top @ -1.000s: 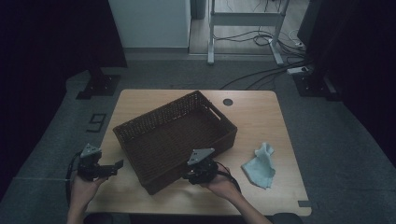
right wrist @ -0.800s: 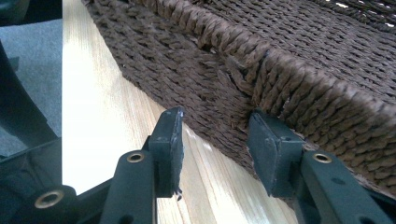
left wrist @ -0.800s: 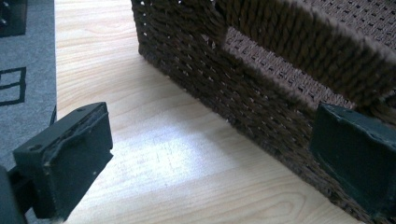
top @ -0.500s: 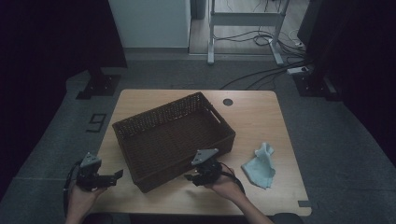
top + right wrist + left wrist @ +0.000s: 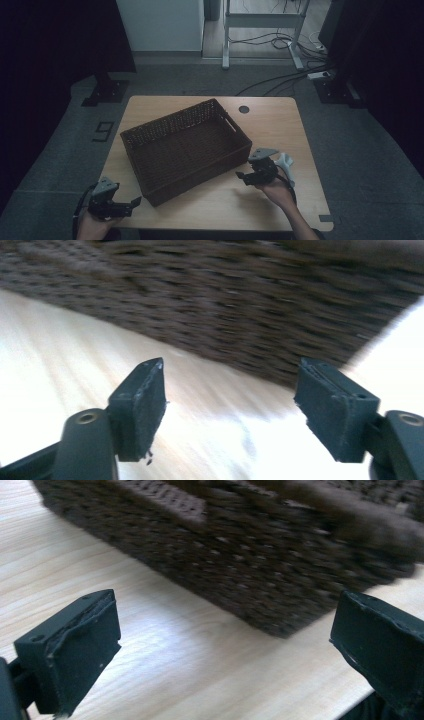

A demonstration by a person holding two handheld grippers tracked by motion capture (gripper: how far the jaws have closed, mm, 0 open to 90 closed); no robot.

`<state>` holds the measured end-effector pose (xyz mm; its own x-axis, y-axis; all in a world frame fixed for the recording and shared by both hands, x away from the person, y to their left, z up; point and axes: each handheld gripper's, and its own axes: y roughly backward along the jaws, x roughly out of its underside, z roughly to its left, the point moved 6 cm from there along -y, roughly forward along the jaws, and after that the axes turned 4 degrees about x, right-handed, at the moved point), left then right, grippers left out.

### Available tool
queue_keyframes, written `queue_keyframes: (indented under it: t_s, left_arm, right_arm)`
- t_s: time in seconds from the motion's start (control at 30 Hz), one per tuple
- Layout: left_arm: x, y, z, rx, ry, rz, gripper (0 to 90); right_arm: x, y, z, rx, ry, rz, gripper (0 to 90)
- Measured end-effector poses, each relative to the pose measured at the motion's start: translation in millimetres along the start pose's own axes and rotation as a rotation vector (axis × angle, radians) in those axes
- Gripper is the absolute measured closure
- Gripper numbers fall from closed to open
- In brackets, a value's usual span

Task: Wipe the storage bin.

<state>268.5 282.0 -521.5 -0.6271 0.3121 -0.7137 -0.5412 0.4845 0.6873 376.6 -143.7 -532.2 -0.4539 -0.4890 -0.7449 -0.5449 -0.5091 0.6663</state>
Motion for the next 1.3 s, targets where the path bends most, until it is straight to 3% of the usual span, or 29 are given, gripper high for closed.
queue_keyframes:
  t_s: [0.23,0.4,0.5,0.63,0.7,0.8,0.97,1.3]
  left_arm:
    - [-8.7,-5.1,-18.9,0.041,-0.042,0.007,0.2]
    - [-15.0,-11.8,-29.1,0.05,-0.069,0.019,3.3]
    - [-19.0,-13.4,-31.1,0.045,-0.071,0.013,9.7]
    - [-22.8,-15.0,-29.9,0.041,-0.068,0.008,17.4]
    - [-24.2,-17.0,-29.7,0.055,-0.072,0.009,20.6]
    - [-26.1,-18.7,-28.5,0.028,-0.087,0.018,21.3]
    - [-29.0,-19.1,-23.1,0.018,-0.073,0.028,23.3]
    - [-40.6,-24.7,-4.6,-0.004,-0.054,0.031,25.1]
  right_arm:
    - [0.7,-1.2,-24.5,0.041,-0.028,-0.002,23.2]
    - [-5.3,-8.5,-32.9,0.033,-0.021,0.0,23.0]
    - [-10.0,-12.6,-35.0,0.019,-0.016,-0.01,23.1]
    - [-16.6,-17.0,-32.3,-0.022,-0.009,-0.032,23.6]
    - [-17.8,-18.3,-31.1,-0.015,-0.002,-0.024,23.7]
    - [-16.9,-16.5,-31.1,-0.022,-0.011,-0.024,27.4]
    - [-13.2,-9.9,-29.1,-0.057,-0.019,-0.022,32.8]
    - [-4.2,3.2,-18.9,-0.058,0.007,-0.003,42.4]
